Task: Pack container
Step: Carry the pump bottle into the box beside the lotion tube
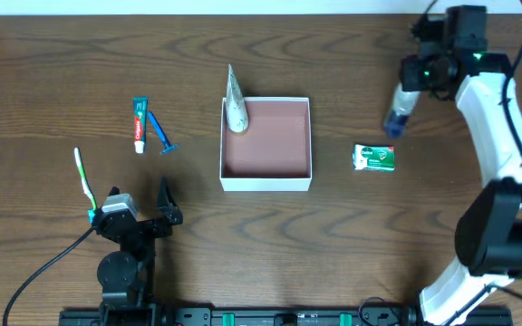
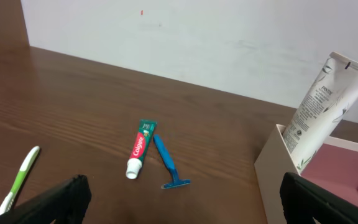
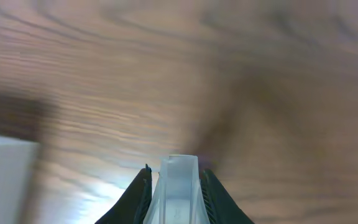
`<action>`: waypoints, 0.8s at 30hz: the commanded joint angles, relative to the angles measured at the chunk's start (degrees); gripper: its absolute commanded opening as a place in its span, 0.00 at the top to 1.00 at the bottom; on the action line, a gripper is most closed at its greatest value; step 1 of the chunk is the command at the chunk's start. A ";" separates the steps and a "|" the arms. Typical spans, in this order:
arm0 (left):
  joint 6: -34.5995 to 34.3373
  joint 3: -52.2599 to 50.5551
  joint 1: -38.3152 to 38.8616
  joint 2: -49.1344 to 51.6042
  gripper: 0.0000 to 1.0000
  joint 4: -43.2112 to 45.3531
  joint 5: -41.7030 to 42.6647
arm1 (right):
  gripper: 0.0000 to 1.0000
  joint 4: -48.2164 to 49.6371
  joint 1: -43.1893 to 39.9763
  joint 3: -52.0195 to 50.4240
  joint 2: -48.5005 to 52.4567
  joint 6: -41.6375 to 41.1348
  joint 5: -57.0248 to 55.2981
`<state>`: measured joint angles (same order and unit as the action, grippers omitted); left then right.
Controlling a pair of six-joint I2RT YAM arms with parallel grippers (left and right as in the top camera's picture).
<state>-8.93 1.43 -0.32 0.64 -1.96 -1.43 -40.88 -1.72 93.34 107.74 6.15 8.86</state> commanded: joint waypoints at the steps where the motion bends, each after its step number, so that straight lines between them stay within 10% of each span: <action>1: 0.76 -1.20 -0.31 -0.04 0.02 -2.12 -0.28 | 0.99 1.75 6.73 4.37 -10.40 1.25 3.58; 24: 0.76 -1.20 -0.31 -0.04 0.02 -2.12 -0.28 | 0.99 11.13 30.99 4.37 -6.56 -21.44 -7.65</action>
<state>-8.93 1.43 -0.32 0.64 -1.96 -1.43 -31.73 26.57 97.01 100.42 -9.72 2.63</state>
